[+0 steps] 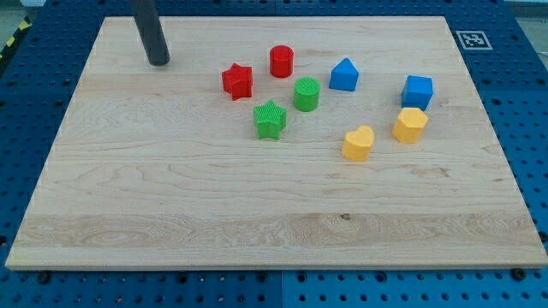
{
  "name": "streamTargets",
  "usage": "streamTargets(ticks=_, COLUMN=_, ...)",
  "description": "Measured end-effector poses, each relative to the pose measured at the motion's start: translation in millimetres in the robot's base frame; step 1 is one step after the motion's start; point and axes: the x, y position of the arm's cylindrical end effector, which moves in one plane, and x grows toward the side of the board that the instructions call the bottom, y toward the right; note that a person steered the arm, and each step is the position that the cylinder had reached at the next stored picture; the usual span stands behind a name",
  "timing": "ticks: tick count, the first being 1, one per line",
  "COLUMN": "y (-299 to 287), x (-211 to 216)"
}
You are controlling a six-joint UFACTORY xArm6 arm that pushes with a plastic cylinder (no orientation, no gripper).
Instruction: Push the red star into the red circle
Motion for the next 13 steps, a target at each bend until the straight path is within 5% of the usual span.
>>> streamTargets(ticks=3, y=1.0, x=0.6)
streamTargets(ticks=4, y=12.6, x=40.4)
streamTargets(ticks=8, y=101.4, x=77.5)
streamTargets(ticks=13, y=194.7, x=25.7)
